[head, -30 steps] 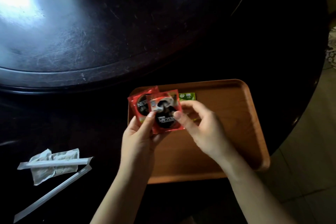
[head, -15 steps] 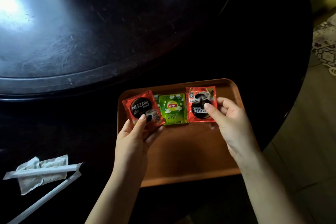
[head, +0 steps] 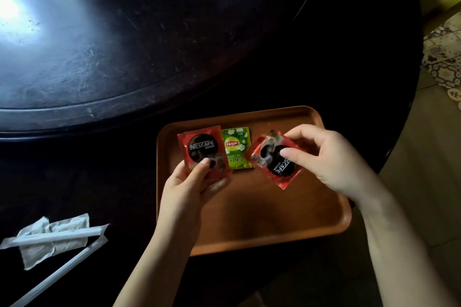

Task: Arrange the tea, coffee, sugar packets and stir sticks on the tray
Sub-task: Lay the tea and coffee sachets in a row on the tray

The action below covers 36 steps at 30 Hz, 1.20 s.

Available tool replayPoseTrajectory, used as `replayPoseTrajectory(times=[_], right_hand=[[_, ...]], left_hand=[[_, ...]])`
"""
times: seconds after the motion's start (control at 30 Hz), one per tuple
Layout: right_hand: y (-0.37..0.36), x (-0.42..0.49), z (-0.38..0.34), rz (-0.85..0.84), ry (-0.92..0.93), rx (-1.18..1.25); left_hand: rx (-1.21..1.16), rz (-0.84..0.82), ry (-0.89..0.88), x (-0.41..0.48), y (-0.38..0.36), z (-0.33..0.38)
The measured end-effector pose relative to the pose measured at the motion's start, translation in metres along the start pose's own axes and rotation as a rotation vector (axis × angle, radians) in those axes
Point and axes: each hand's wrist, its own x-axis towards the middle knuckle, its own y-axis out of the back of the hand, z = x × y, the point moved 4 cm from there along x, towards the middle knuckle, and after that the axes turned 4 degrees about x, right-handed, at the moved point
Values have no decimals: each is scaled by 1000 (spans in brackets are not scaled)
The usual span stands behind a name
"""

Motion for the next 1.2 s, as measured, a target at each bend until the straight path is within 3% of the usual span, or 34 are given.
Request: replayPoseTrajectory(times=[0.13, 0.2, 0.27, 0.37, 0.5, 0.6, 0.7, 0.83, 1.2], right_hand=[[-12, 4, -18, -142, 95, -164], [-17, 8, -19, -118, 105, -177], [-19, 10, -14, 7, 82, -144], [-21, 1, -1, 240, -54, 131], [-47, -22, 12, 245, -223, 585], [-46, -22, 21, 414, -251, 775], [-22, -10, 32, 511, -217, 603], [-8, 8, 36, 361, -106, 182], [-32, 28, 32, 334, -15, -69]], left_hand=[[89, -136, 40, -4, -20, -4], [141, -173, 60, -7, -28, -7], [157, -154, 66, -8, -31, -10], [60, -88, 78, -8, -34, -12], [-84, -67, 95, -9, -40, -16], [-121, -64, 98, -11, -42, -18], [-117, 25, 41, -7, -28, -13], [-69, 115, -55, 2, -6, -2], [12, 122, -38, 6, -8, -8]])
